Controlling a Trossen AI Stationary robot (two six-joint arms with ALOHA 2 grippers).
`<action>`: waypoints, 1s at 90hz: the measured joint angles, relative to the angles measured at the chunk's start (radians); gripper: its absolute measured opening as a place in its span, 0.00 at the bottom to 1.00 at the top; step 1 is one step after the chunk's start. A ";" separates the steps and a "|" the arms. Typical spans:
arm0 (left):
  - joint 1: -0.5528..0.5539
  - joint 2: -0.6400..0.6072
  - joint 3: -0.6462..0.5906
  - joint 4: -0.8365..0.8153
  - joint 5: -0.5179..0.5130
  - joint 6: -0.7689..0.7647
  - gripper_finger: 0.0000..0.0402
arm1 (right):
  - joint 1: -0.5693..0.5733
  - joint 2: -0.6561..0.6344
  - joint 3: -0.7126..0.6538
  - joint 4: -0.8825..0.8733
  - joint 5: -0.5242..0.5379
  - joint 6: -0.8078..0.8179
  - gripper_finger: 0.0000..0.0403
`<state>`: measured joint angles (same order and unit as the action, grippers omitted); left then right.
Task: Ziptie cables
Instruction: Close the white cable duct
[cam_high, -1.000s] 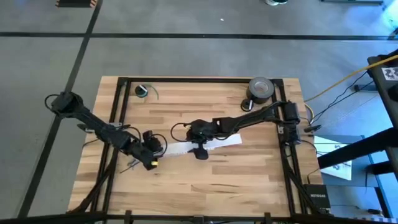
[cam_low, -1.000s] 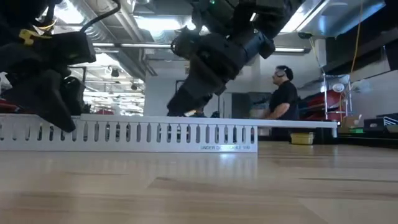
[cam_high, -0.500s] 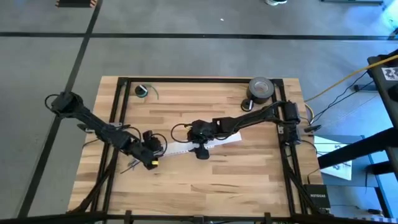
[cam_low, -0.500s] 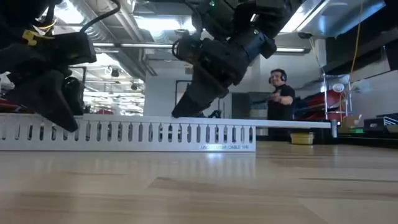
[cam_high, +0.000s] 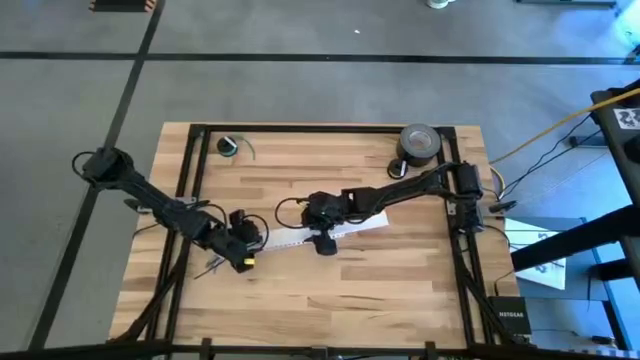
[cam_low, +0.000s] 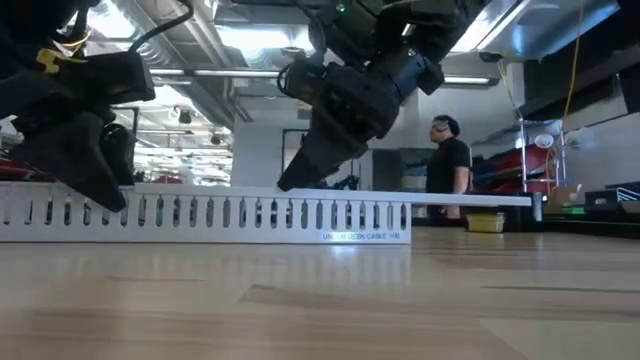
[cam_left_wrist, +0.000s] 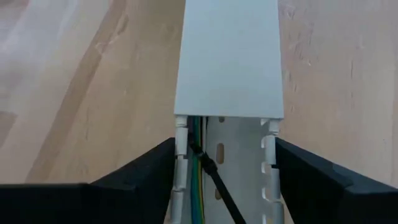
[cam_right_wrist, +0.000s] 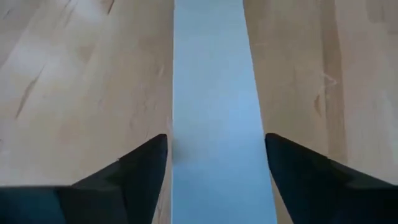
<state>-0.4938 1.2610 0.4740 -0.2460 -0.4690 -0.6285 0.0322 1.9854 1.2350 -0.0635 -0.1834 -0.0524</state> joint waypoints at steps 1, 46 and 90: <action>0.000 0.000 0.000 0.000 0.000 0.000 0.58 | 0.000 0.002 0.000 0.001 0.000 -0.001 0.60; 0.000 0.000 0.000 0.002 -0.001 0.000 0.58 | 0.001 0.030 0.011 -0.031 0.008 0.000 0.72; 0.000 0.000 0.000 0.001 0.003 0.000 0.58 | 0.000 0.029 0.008 0.007 -0.024 0.006 0.53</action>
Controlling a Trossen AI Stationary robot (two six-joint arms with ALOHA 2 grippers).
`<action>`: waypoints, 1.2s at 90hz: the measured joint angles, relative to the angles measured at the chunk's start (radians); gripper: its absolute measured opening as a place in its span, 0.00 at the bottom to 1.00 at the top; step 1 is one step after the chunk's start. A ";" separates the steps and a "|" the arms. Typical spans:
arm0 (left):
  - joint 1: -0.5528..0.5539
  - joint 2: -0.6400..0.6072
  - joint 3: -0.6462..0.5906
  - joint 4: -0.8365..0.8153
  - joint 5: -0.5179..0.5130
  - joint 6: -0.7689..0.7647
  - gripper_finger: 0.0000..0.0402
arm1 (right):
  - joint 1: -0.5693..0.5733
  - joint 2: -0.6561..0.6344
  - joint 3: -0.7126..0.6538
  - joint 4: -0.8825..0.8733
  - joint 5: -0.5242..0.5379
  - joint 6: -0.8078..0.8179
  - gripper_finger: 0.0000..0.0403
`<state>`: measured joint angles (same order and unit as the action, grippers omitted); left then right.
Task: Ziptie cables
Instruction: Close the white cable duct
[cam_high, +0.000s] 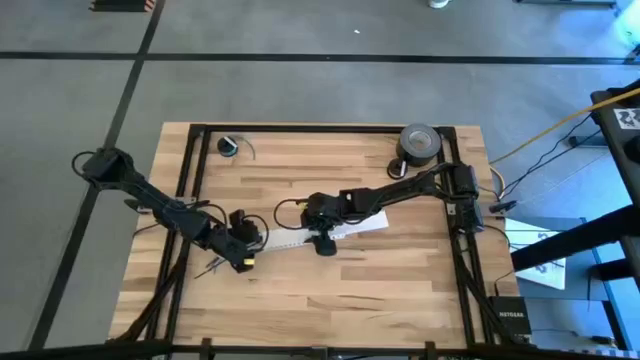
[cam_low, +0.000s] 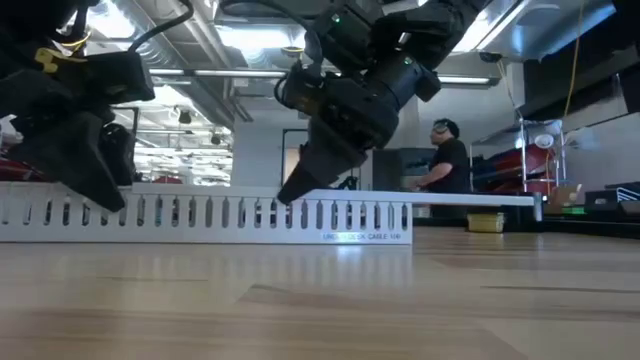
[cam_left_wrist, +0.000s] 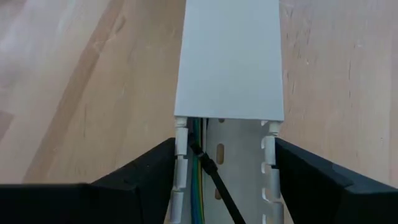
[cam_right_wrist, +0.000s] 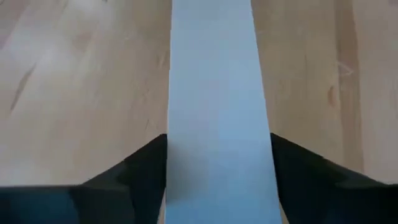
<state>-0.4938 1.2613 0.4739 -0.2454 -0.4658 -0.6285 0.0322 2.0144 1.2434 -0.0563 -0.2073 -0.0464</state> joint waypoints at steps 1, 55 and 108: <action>0.000 0.000 0.000 0.000 0.000 0.000 0.58 | 0.000 0.000 0.000 0.003 -0.001 0.002 0.53; -0.002 0.000 -0.003 -0.015 0.019 0.003 0.58 | 0.029 0.147 0.208 -0.037 0.028 0.068 0.54; 0.014 -0.003 0.009 0.095 -0.031 0.002 0.60 | 0.040 0.200 0.346 -0.009 0.049 0.044 0.73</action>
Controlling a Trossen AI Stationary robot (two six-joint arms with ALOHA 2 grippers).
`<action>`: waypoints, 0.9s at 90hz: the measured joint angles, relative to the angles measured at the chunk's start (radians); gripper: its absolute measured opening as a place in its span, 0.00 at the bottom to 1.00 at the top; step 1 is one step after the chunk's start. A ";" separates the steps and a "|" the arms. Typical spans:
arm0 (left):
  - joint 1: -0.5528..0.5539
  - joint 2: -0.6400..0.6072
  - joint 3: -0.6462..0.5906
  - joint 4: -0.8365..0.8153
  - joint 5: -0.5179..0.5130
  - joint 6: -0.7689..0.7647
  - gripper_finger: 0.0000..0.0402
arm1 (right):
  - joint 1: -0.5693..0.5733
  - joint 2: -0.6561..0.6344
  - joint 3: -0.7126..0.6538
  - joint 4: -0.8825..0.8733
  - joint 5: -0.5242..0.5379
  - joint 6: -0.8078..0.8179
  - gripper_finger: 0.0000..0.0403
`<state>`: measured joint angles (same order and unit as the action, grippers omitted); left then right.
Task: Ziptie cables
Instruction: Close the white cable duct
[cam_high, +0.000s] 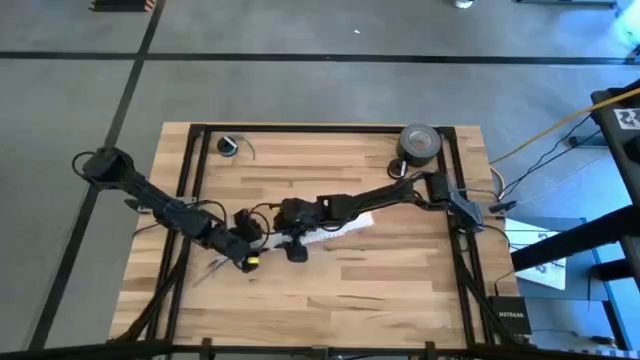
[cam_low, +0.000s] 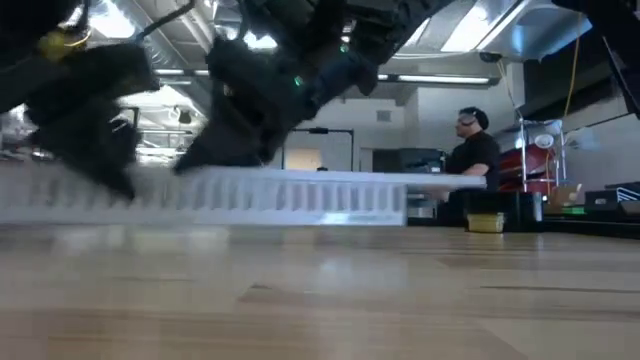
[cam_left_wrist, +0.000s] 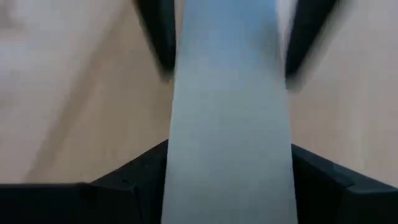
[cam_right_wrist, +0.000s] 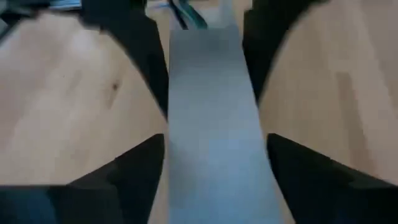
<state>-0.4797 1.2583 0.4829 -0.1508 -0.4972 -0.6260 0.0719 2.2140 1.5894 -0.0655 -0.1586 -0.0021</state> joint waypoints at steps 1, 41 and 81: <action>0.002 0.000 0.000 -0.002 0.001 0.000 0.61 | 0.000 -0.001 0.000 0.000 0.000 0.000 0.74; 0.080 0.003 0.132 -0.075 0.087 0.110 0.79 | -0.041 -0.168 -0.028 -0.325 0.015 -0.132 0.92; -0.160 -0.045 0.241 -0.526 -0.047 -0.256 0.79 | -0.039 -0.198 -0.219 -0.005 -0.101 -0.046 0.92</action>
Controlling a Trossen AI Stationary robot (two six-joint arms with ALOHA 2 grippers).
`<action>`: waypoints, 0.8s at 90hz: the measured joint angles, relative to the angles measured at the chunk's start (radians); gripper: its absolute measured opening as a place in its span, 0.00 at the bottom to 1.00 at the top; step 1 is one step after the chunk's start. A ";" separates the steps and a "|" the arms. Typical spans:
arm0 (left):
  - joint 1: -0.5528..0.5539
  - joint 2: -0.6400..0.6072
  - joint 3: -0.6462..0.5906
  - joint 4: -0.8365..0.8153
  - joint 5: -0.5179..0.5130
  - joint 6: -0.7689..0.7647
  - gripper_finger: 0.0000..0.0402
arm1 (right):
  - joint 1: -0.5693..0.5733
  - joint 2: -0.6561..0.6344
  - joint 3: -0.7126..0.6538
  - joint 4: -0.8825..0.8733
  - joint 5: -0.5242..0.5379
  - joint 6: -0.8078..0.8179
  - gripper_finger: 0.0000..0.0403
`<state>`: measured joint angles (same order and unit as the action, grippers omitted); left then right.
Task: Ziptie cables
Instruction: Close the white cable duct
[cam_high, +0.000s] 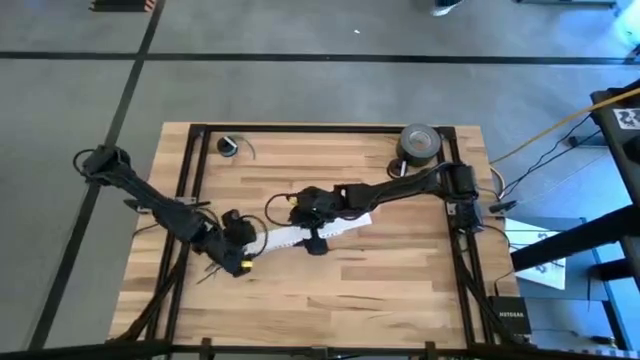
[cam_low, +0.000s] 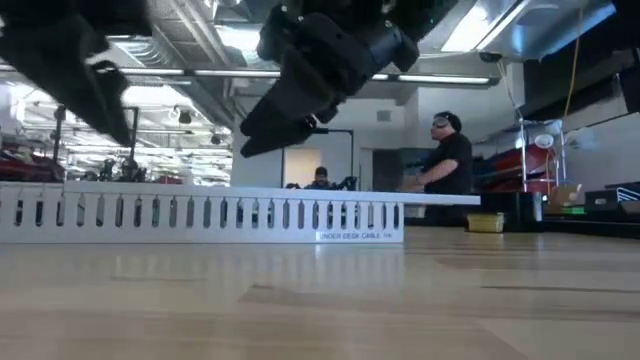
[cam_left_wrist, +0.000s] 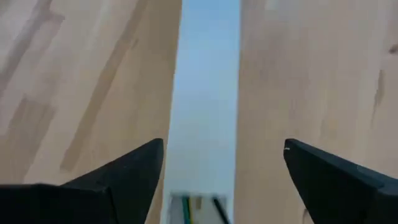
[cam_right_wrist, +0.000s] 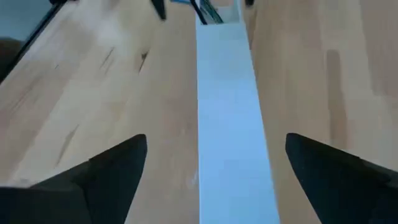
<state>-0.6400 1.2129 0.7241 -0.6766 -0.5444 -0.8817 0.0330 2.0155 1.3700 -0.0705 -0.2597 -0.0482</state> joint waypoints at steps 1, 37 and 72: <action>-0.011 -0.003 -0.005 0.003 -0.013 -0.014 0.79 | 0.000 0.000 -0.003 0.005 0.000 0.003 0.92; -0.106 -0.010 -0.146 0.223 -0.162 -0.122 0.79 | 0.020 0.000 -0.015 0.126 0.039 0.042 0.92; -0.098 -0.010 -0.146 0.158 -0.129 -0.079 0.79 | 0.019 0.005 -0.015 0.096 0.031 0.013 0.92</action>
<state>-0.7385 1.2030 0.5777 -0.5183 -0.6734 -0.9607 0.0521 2.0203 1.3548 0.0259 -0.2285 -0.0347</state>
